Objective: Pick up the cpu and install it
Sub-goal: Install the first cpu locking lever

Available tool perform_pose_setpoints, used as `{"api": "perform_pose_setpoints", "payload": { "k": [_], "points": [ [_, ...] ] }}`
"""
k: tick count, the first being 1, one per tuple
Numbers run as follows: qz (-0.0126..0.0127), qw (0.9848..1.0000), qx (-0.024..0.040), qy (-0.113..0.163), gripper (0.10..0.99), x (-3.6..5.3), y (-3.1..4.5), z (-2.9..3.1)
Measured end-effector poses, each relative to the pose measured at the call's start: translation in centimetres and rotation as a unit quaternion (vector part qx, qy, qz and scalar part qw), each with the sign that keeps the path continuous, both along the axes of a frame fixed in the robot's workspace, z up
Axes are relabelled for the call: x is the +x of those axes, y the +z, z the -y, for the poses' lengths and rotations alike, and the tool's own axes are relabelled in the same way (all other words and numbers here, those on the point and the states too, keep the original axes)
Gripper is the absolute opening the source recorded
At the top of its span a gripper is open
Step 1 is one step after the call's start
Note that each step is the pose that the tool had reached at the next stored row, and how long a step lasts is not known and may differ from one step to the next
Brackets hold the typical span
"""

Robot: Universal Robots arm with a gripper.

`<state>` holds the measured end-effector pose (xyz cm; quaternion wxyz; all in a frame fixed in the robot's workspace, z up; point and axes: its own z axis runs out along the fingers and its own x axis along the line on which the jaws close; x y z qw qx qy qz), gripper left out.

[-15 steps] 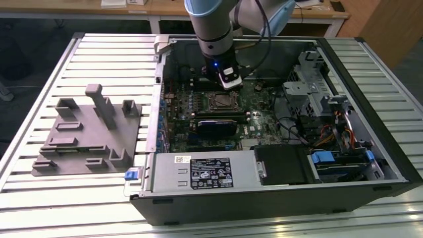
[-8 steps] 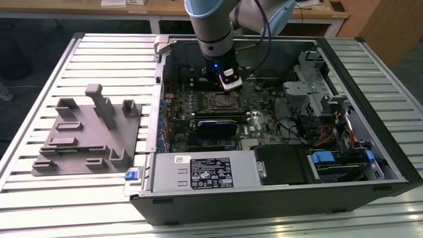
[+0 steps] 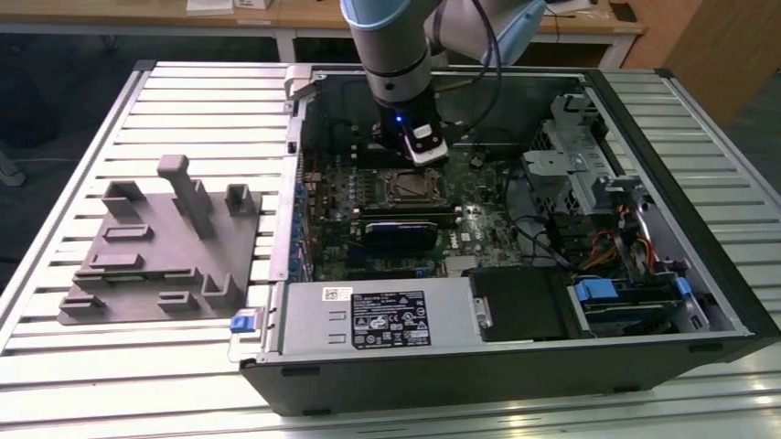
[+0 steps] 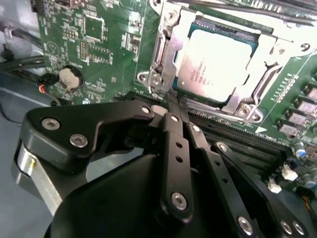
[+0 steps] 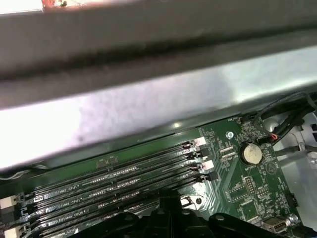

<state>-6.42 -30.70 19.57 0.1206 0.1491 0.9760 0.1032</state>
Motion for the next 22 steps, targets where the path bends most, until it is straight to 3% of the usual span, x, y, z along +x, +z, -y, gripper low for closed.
{"api": "perform_pose_setpoints", "payload": {
  "k": [8, 14, 15, 16, 21, 22],
  "points": [
    [0.0000, 1.0000, 0.0000, 0.000, 0.106, 0.00, 1.39, 0.00],
    [-0.0002, 1.0000, 0.0000, 0.000, 0.106, 0.00, 1.48, 0.00],
    [-0.0030, 1.0000, 0.0000, 0.000, 0.106, 0.02, 1.49, 0.00],
    [-0.0105, 0.9999, -0.0001, 0.000, 0.106, 0.05, 1.48, 0.00],
    [-0.0553, 0.9985, -0.0007, 0.000, 0.106, 0.49, 1.43, 0.00],
    [-0.0620, 0.9981, -0.0009, 0.000, 0.106, 0.58, 1.42, 0.01]
  ]
}}
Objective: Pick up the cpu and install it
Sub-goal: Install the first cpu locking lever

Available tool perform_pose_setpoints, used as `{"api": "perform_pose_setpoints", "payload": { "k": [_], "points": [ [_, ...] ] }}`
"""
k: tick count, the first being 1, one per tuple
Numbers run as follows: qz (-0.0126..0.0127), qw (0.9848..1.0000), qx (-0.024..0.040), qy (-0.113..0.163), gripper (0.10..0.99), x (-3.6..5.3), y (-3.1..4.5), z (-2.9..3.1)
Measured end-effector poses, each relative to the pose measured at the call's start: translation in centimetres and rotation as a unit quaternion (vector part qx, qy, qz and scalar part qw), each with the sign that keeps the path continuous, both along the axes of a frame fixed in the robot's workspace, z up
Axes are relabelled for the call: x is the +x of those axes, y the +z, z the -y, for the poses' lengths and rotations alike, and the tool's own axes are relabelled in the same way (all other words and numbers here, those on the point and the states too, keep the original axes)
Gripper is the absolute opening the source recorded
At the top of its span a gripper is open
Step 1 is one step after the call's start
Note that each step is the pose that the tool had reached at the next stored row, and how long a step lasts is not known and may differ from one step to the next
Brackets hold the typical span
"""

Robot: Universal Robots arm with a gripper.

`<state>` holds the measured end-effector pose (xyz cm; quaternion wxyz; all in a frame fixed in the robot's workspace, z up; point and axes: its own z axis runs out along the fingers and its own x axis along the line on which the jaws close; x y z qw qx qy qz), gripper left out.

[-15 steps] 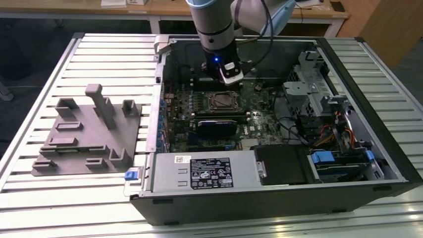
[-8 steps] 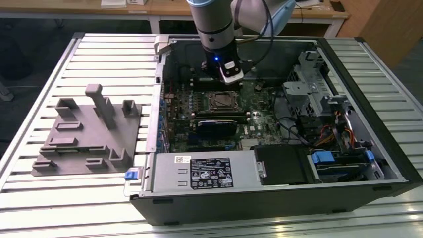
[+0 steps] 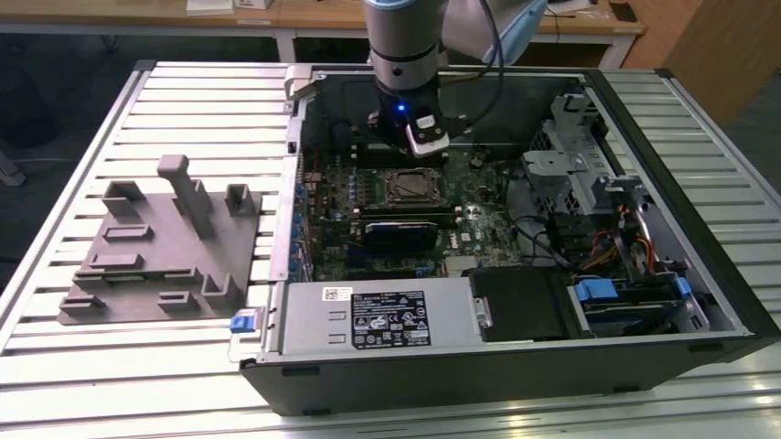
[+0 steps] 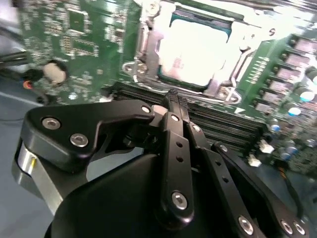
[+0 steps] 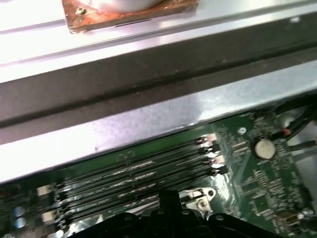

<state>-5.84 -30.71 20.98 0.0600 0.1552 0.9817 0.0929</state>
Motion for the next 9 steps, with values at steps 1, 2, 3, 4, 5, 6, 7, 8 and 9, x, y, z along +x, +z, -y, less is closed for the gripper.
{"api": "perform_pose_setpoints", "payload": {
  "k": [1, 2, 3, 4, 5, 6, 7, 8, 9],
  "points": [
    [-0.0037, 1.0000, -0.0002, 0.000, 0.106, 0.06, 0.00, 0.03],
    [-0.0063, 1.0000, -0.0005, 0.000, 0.106, 0.11, 0.00, 0.06],
    [-0.0095, 1.0000, -0.0007, 0.000, 0.106, 0.16, 0.01, 0.12],
    [-0.0129, 0.9999, -0.0010, 0.000, 0.106, 0.23, 0.00, 0.20],
    [-0.0154, 0.9999, -0.0014, 0.000, 0.106, 0.28, 0.00, 0.30],
    [-0.0173, 0.9998, -0.0034, 0.000, 0.106, 0.33, -0.01, 0.33],
    [-0.0188, 0.9998, -0.0071, 0.000, 0.106, 0.35, -0.02, 0.33],
    [-0.0203, 0.9997, -0.0124, 0.000, 0.106, 0.36, -0.02, 0.33],
    [-0.0215, 0.9996, -0.0179, 0.000, 0.106, 0.38, -0.03, 0.33]
  ]
}}
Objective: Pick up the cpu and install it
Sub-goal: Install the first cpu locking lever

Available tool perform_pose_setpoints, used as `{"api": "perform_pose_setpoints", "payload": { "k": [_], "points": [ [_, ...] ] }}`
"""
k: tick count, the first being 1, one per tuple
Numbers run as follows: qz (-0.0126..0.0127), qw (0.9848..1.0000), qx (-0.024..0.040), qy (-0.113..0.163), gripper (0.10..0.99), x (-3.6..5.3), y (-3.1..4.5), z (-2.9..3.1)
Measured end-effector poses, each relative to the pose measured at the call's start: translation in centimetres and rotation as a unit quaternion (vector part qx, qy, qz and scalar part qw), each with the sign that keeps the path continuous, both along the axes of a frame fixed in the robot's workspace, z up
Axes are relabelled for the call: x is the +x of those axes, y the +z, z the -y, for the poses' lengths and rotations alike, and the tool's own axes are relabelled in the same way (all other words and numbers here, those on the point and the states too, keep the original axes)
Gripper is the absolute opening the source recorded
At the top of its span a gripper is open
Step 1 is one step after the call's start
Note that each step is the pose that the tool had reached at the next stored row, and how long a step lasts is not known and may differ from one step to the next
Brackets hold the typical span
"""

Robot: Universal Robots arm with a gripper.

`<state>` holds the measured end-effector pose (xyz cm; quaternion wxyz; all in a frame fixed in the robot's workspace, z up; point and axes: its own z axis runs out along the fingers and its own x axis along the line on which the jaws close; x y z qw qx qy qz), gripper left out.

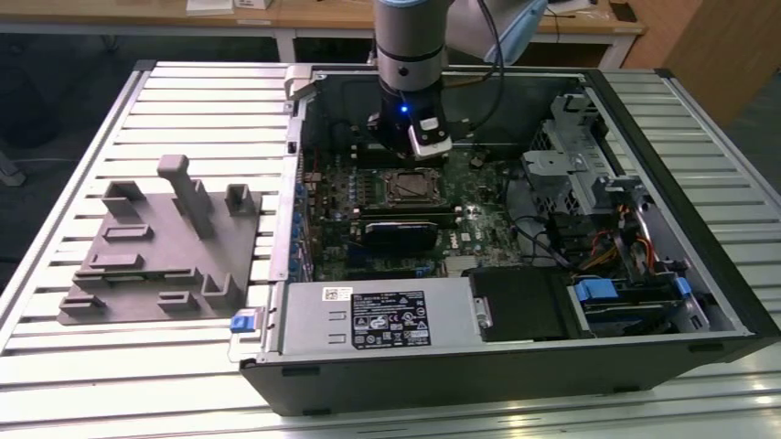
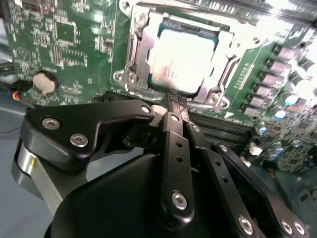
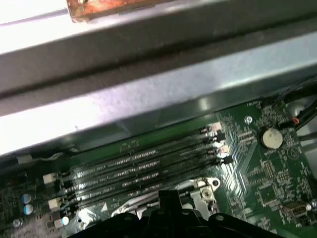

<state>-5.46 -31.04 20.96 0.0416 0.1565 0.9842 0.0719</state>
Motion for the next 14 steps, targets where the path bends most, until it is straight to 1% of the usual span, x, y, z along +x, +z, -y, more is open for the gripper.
{"api": "perform_pose_setpoints", "payload": {
  "k": [4, 6, 8, 9, 14],
  "points": [
    [-0.0042, 0.9997, -0.0239, 0.000, 0.106, 0.05, -0.02, 0.00],
    [-0.0066, 0.9995, -0.0317, 0.000, 0.106, 0.10, -0.04, 0.01],
    [-0.0086, 0.9993, -0.0374, 0.000, 0.106, 0.16, -0.05, 0.08],
    [-0.0091, 0.9992, -0.0390, 0.000, 0.106, 0.17, -0.04, 0.17],
    [-0.0093, 0.9991, -0.0421, 0.000, 0.106, 0.22, -0.06, 0.88]
  ]
}}
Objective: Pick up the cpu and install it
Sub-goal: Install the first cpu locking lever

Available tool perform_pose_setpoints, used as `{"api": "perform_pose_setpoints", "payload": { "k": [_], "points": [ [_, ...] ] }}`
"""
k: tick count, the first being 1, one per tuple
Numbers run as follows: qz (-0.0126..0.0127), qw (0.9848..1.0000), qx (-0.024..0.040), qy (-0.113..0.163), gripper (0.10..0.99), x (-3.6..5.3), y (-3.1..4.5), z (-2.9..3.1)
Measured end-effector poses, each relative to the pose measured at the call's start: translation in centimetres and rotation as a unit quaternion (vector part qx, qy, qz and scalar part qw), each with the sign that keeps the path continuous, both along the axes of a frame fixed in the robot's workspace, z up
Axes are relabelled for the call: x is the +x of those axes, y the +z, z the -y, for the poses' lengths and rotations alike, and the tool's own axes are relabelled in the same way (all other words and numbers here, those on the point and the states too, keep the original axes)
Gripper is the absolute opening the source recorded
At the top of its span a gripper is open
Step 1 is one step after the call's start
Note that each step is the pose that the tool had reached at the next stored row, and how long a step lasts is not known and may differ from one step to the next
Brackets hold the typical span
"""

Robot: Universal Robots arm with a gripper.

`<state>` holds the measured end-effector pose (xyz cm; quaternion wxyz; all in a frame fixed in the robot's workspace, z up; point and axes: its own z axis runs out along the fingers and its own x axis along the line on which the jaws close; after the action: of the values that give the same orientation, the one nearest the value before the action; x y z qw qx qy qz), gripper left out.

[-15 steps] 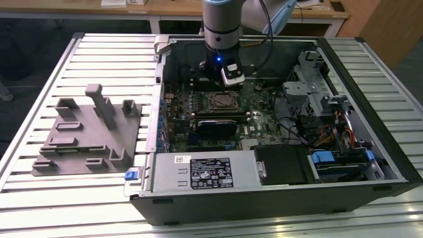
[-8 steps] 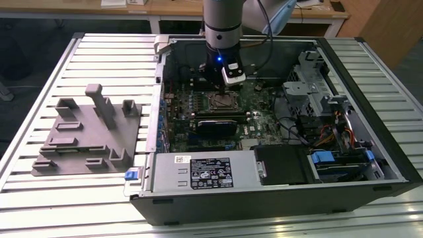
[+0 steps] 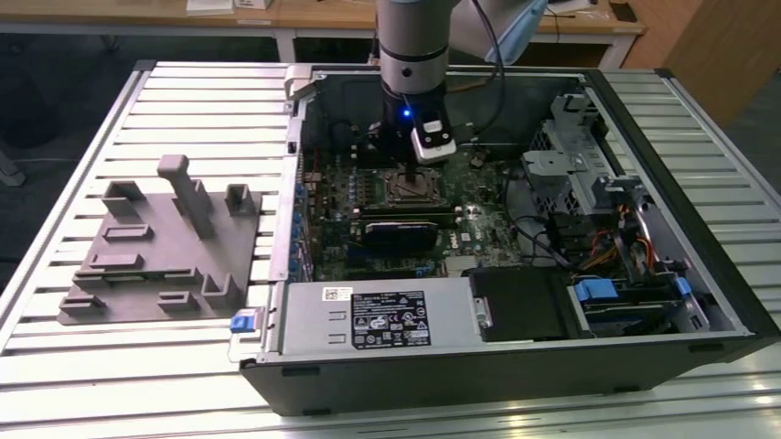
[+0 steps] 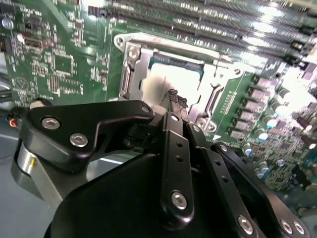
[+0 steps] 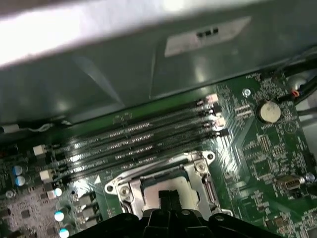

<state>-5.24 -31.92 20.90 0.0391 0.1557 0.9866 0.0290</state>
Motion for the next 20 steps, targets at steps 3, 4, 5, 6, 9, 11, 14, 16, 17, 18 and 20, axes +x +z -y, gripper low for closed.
{"api": "perform_pose_setpoints", "payload": {
  "k": [3, 4, 5, 6, 9, 11, 14, 16, 17, 18, 20],
  "points": [
    [0.0000, 1.0000, -0.0012, 0.000, 0.106, 0.01, 0.00, 0.52],
    [0.0000, 1.0000, -0.0016, 0.000, 0.106, 0.02, 0.00, 0.67],
    [0.0000, 1.0000, -0.0021, -0.001, 0.106, 0.03, -0.01, 0.80],
    [0.0000, 1.0000, -0.0027, -0.001, 0.106, 0.03, -0.01, 0.85],
    [0.0000, 1.0000, -0.0029, -0.001, 0.106, 0.03, -0.01, 0.86],
    [-0.0001, 1.0000, -0.0029, -0.001, 0.106, 0.03, 0.00, 0.86],
    [-0.0001, 1.0000, -0.0031, -0.001, 0.106, 0.02, 0.07, 0.87],
    [0.0000, 1.0000, -0.0029, -0.001, 0.106, 0.03, 0.28, 0.86],
    [0.0000, 1.0000, -0.0029, -0.001, 0.106, 0.03, 0.43, 0.86],
    [0.0000, 1.0000, -0.0029, -0.001, 0.106, 0.03, 0.62, 0.86],
    [-0.0001, 1.0000, -0.0029, -0.001, 0.106, 0.03, 1.10, 0.86]
  ]
}}
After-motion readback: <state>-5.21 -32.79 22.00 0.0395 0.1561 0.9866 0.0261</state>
